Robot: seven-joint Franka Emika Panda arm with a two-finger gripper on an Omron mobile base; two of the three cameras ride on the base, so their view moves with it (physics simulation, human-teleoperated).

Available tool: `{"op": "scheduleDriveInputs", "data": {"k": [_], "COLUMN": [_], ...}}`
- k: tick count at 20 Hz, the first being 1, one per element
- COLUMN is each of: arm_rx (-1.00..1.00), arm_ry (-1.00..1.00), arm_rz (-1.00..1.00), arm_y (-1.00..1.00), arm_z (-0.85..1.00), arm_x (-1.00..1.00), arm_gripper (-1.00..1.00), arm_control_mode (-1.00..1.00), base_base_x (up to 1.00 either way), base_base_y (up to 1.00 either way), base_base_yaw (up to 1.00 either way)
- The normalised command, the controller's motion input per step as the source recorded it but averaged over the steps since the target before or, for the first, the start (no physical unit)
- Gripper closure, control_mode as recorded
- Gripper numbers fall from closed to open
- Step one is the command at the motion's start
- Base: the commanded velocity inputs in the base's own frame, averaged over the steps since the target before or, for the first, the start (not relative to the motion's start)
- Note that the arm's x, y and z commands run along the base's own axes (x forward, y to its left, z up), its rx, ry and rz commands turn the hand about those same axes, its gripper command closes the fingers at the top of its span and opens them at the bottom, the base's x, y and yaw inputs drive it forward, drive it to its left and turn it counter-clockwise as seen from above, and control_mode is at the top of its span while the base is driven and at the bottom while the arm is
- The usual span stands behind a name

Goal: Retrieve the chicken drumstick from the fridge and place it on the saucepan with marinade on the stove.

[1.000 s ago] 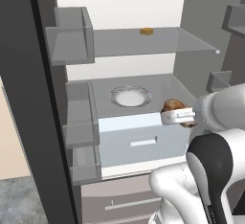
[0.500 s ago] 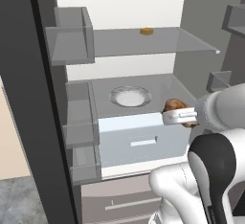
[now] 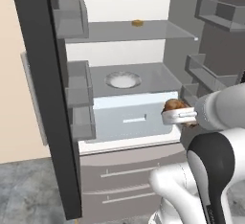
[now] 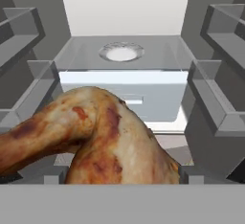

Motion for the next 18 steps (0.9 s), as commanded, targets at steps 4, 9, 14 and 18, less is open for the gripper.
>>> {"op": "scheduleDriveInputs", "data": {"k": [4, 9, 14, 18], "arm_rx": [0.00, 0.00, 0.00, 0.00], "arm_ry": [0.00, 0.00, 0.00, 0.00], "arm_rz": [0.00, 0.00, 0.00, 0.00], "arm_y": [0.00, 0.00, 0.00, 0.00], "arm_z": [0.00, 0.00, 0.00, 0.00], "arm_x": [0.00, 0.00, 0.00, 0.00], "arm_gripper": [1.00, 1.00, 1.00, 1.00], "arm_control_mode": [1.00, 1.00, 1.00, 1.00], "base_base_x": [-0.70, -0.57, -0.36, -0.36], "base_base_y": [-0.16, -0.44, -0.71, -0.97], "base_base_yaw": [0.00, 0.00, 0.00, 0.00]}}
